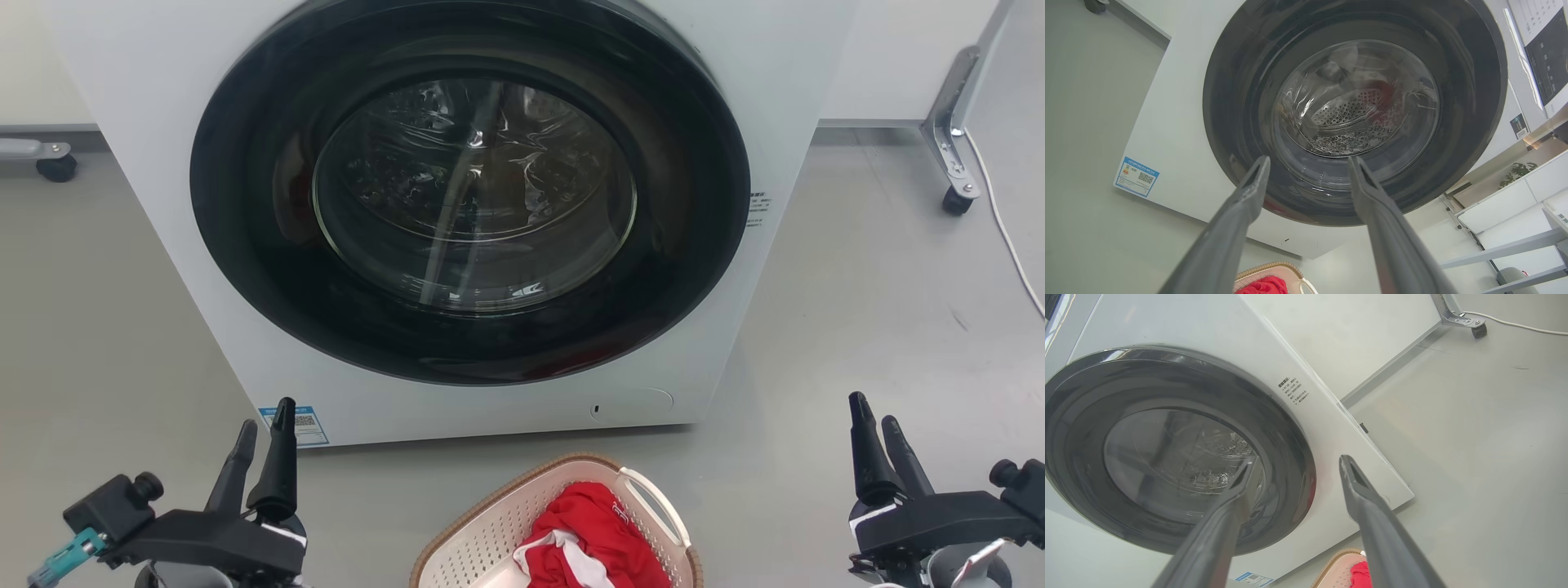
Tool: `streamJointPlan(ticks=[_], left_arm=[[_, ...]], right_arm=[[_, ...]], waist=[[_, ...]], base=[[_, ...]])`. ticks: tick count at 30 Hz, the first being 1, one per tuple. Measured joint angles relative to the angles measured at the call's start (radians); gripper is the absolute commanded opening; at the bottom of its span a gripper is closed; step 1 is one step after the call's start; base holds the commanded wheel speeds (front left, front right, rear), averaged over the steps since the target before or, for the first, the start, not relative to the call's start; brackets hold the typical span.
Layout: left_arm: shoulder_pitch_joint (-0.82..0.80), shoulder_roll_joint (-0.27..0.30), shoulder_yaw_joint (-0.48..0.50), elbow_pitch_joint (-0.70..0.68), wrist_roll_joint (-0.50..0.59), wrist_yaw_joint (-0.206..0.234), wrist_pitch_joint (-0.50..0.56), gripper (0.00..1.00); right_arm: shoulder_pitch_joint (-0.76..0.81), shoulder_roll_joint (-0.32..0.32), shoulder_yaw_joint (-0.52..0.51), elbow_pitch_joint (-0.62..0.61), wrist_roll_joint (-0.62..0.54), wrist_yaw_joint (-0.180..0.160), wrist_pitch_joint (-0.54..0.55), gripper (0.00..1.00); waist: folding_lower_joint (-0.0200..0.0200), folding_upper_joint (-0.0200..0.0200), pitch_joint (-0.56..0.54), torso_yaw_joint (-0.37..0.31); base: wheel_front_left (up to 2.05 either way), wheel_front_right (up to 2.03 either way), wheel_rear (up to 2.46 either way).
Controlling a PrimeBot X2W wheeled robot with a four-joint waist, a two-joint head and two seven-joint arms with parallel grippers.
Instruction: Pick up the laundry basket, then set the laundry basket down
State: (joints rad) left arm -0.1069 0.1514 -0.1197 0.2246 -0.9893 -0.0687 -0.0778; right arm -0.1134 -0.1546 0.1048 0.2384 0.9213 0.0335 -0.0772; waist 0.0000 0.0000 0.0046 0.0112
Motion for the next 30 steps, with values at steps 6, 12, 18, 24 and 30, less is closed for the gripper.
streamJointPlan(ticks=[6, 12, 18, 24, 30], left_arm=[[-0.008, 0.014, -0.032, -0.015, 0.088, 0.016, -0.017, 1.0], [-0.008, 0.031, -0.067, -0.026, 0.195, 0.026, -0.041, 1.0], [-0.008, 0.043, -0.091, -0.031, 0.272, 0.044, -0.062, 1.0], [-0.009, 0.045, -0.109, -0.029, 0.337, 0.061, -0.084, 1.0], [-0.009, 0.054, -0.126, -0.017, 0.403, 0.078, -0.109, 1.0]], right_arm=[[0.0, -0.02, 0.029, -0.007, -0.092, -0.017, -0.018, 1.0], [0.0, -0.037, 0.063, -0.017, -0.191, -0.035, -0.04, 1.0], [-0.001, -0.048, 0.089, -0.026, -0.283, -0.052, -0.062, 1.0], [0.0, -0.054, 0.112, -0.025, -0.363, -0.068, -0.084, 1.0], [0.0, -0.062, 0.129, -0.017, -0.43, -0.079, -0.107, 1.0]], waist=[[0.0, 0.0, -0.002, 0.002], [0.0, 0.0, -0.006, 0.004], [0.0, 0.0, -0.009, 0.006], [0.0, 0.0, -0.01, 0.006], [0.0, 0.0, -0.011, 0.006]], base=[[0.0, 0.0, 0.0], [0.0, 0.0, 0.0], [0.0, 0.0, 0.0], [0.0, 0.0, 0.0], [0.0, 0.0, 0.0]])
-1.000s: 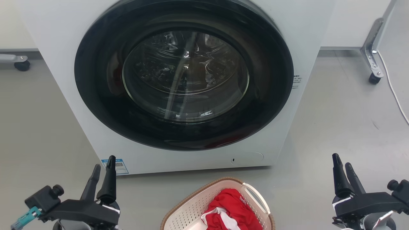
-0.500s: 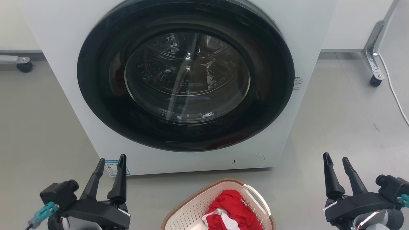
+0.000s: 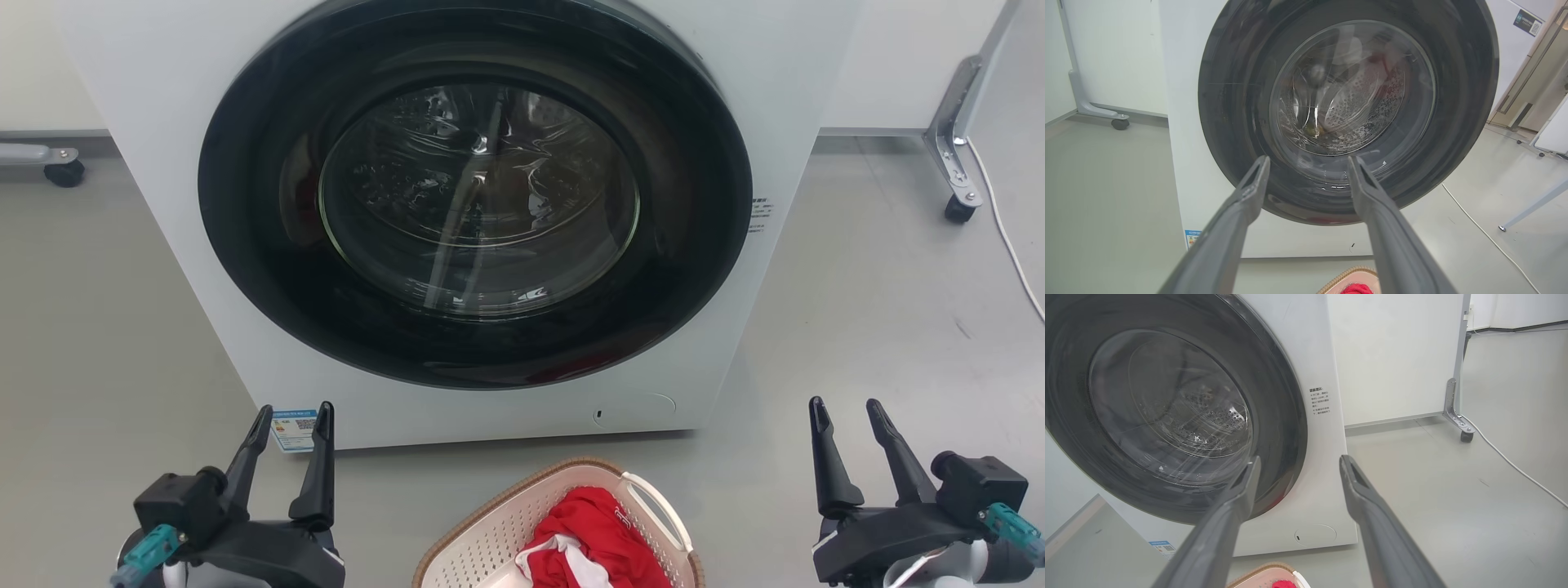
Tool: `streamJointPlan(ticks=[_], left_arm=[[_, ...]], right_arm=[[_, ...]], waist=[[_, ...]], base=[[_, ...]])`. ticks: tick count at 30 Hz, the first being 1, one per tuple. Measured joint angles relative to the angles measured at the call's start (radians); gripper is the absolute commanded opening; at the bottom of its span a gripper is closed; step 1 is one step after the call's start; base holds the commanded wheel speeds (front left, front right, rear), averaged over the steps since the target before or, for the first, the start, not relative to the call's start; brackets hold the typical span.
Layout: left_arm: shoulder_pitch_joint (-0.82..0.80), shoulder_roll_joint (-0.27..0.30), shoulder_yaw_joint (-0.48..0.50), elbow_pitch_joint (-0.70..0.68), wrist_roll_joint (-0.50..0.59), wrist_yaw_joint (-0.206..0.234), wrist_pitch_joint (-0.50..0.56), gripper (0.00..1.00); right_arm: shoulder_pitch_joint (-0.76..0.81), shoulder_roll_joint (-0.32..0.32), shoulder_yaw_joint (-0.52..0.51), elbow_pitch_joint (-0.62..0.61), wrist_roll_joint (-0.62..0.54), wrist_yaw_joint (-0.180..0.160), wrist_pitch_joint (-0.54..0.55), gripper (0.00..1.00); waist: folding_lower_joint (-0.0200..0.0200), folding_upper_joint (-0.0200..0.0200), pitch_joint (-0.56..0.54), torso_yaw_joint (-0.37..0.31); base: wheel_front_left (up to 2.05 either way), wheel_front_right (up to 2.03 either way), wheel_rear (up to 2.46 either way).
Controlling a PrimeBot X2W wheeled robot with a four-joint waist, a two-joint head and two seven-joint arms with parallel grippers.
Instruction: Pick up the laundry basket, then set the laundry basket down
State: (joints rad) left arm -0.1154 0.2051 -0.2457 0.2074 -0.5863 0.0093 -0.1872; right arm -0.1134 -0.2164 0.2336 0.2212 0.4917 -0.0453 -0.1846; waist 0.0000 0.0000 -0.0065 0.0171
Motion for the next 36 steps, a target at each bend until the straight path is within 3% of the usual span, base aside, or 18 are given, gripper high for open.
streamJointPlan(ticks=[17, 36], left_arm=[[-0.011, 0.015, -0.055, 0.024, 0.181, 0.026, -0.062, 1.0], [-0.021, 0.015, -0.057, 0.059, 0.18, 0.026, -0.055, 1.0]], right_arm=[[0.0, -0.008, 0.035, 0.012, -0.174, -0.034, -0.065, 1.0], [0.0, -0.006, 0.029, 0.045, -0.166, -0.02, -0.065, 1.0]], waist=[[0.0, 0.0, 0.0, 0.003], [0.0, 0.0, 0.002, 0.005]], base=[[0.0, 0.0, 0.0], [0.0, 0.0, 0.0]])
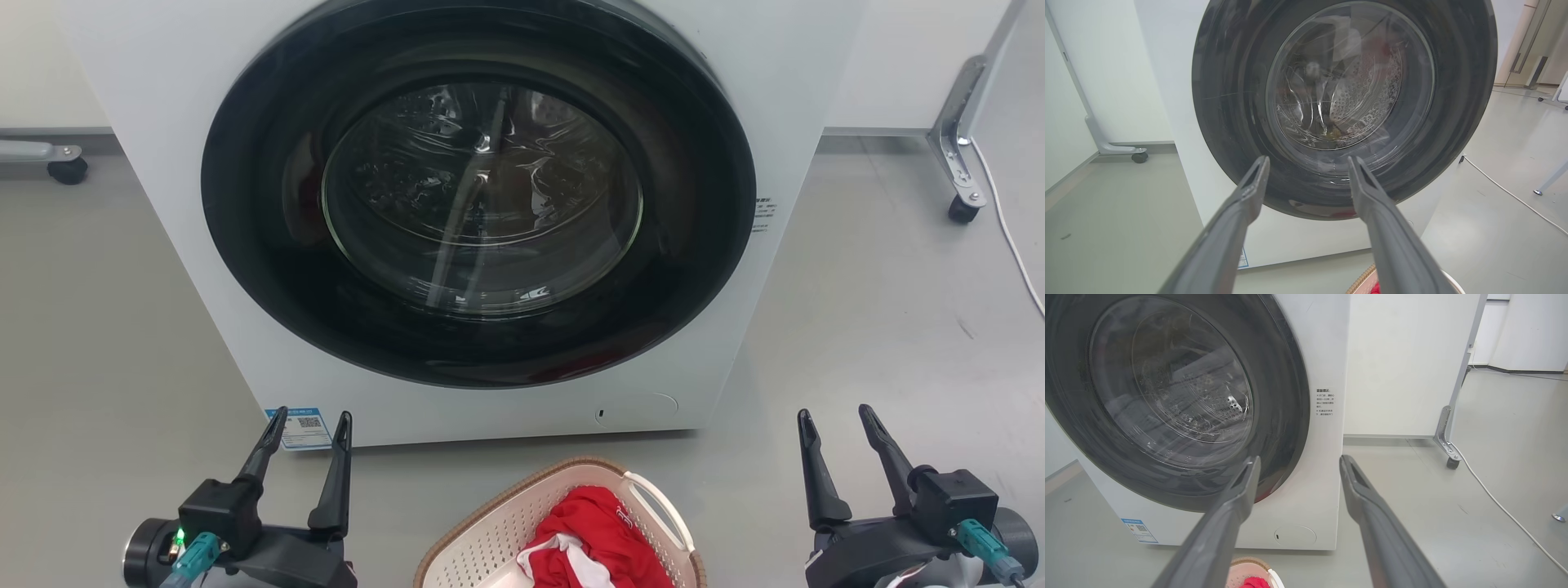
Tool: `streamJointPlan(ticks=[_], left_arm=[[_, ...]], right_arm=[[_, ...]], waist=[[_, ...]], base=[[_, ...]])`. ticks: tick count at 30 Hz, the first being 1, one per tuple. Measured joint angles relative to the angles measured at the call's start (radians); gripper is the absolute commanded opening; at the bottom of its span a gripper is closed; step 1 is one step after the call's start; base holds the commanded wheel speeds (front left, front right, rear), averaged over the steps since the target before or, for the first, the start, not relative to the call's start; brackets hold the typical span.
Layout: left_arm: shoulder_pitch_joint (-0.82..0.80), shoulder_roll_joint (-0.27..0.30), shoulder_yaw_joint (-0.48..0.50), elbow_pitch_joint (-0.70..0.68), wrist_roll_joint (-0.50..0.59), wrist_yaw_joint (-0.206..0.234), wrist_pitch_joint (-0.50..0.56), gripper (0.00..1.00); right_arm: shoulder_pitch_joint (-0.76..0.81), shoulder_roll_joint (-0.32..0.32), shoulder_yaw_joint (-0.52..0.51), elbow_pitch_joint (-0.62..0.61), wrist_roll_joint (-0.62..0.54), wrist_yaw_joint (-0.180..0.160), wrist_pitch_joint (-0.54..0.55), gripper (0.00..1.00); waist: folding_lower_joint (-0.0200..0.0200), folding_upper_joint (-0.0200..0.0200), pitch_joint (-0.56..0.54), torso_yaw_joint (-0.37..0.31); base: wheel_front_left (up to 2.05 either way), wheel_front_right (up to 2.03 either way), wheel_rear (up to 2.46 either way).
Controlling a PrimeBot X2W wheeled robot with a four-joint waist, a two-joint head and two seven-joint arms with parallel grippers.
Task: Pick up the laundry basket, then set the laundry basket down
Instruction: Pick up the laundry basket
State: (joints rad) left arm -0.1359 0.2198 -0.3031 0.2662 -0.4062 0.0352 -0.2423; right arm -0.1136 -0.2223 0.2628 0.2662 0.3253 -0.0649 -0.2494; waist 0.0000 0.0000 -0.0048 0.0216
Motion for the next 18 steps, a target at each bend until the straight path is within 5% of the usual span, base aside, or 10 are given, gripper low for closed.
streamJointPlan(ticks=[18], left_arm=[[-0.007, -0.001, -0.007, -0.03, 0.0, 0.0, 0.0, 1.0]], right_arm=[[-0.001, 0.001, -0.012, -0.022, 0.0, 0.003, 0.0, 1.0]], waist=[[0.0, 0.0, 0.073, 0.004]], base=[[0.0, 0.0, 0.0]])
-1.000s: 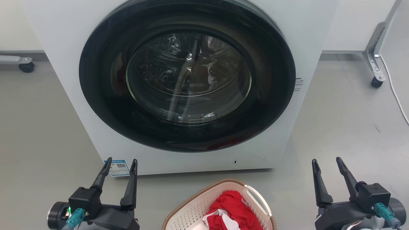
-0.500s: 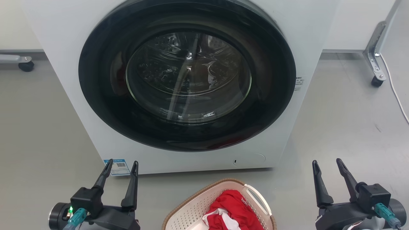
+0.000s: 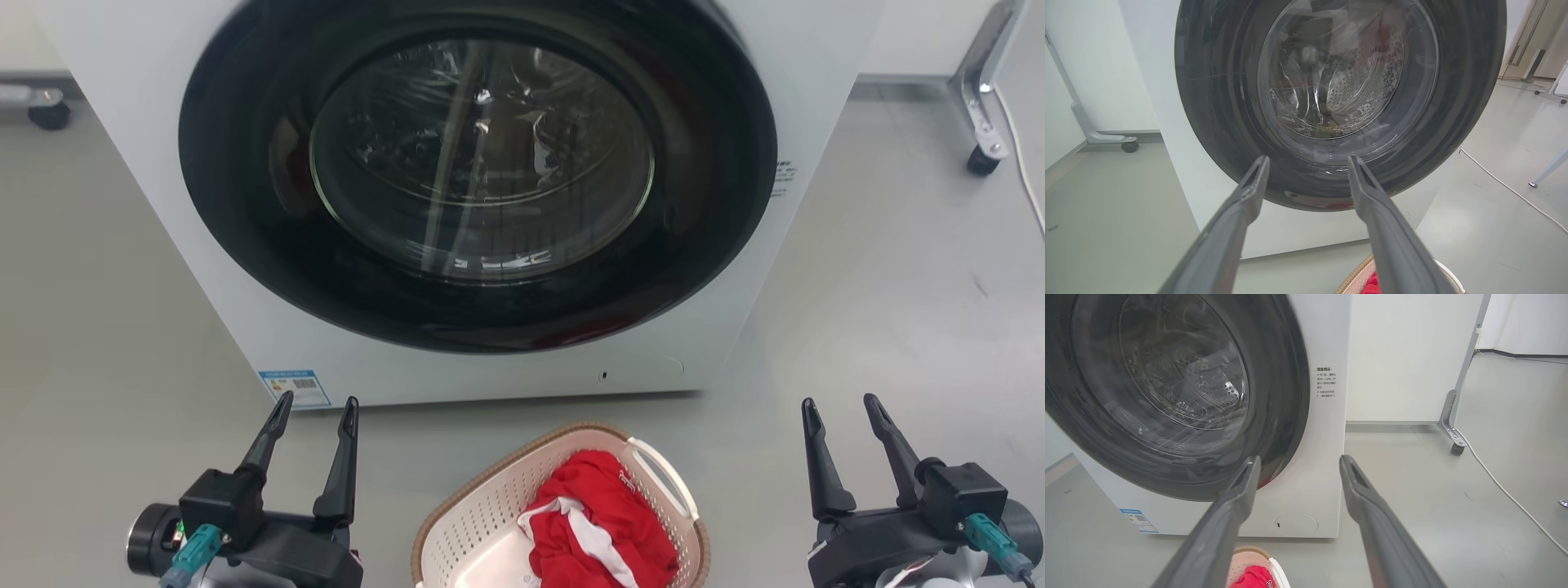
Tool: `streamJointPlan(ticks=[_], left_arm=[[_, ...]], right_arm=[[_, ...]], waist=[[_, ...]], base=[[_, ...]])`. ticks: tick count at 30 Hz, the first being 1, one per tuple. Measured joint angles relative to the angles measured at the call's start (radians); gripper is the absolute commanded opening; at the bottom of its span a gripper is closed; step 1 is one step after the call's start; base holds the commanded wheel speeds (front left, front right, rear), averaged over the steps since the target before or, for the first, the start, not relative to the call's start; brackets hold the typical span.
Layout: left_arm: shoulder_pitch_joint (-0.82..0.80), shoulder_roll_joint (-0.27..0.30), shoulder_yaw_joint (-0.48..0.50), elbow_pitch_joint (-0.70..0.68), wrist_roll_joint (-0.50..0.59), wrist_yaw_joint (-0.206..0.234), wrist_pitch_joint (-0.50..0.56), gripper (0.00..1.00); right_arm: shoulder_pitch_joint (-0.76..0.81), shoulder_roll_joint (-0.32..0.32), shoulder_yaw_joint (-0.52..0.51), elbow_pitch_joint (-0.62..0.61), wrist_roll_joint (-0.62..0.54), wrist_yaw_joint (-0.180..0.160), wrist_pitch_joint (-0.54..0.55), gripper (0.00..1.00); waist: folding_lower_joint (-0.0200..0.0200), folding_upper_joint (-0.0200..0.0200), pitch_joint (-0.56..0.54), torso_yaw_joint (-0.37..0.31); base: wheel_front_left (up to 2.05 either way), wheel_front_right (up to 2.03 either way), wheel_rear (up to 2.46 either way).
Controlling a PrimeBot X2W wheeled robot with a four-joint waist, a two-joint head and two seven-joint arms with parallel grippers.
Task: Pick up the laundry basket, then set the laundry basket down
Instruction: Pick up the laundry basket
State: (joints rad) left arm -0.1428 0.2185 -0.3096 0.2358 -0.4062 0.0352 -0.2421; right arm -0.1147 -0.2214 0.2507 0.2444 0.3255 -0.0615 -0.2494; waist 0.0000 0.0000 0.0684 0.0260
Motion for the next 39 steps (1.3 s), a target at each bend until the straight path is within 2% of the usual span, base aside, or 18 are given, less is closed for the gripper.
streamJointPlan(ticks=[13, 23, 32, 39], left_arm=[[-0.061, -0.01, -0.002, -0.016, -0.011, -0.002, 0.022, 1.0], [-0.112, -0.024, -0.007, 0.023, -0.04, -0.029, 0.064, 1.0], [-0.143, -0.041, -0.019, 0.099, -0.11, -0.083, 0.153, 1.0], [-0.174, -0.076, -0.023, 0.19, -0.218, -0.126, 0.243, 1.0]], right_arm=[[-0.074, 0.006, -0.007, -0.026, 0.0, -0.001, 0.0, 1.0], [-0.14, 0.018, -0.008, -0.038, -0.005, -0.005, 0.0, 1.0], [-0.214, 0.026, -0.009, -0.053, -0.016, -0.009, 0.0, 1.0], [-0.271, 0.028, -0.016, -0.047, -0.019, -0.009, -0.002, 1.0]], waist=[[0.0001, 0.0001, 0.164, 0.006], [0.0002, 0.0001, 0.309, 0.005], [0.0003, 0.0001, 0.444, -0.003], [0.0003, 0.0002, 0.541, -0.011]], base=[[0.0, 0.0, 0.0], [0.0, 0.0, 0.0], [0.0, 0.0, 0.0], [0.0, 0.0, 0.0]])
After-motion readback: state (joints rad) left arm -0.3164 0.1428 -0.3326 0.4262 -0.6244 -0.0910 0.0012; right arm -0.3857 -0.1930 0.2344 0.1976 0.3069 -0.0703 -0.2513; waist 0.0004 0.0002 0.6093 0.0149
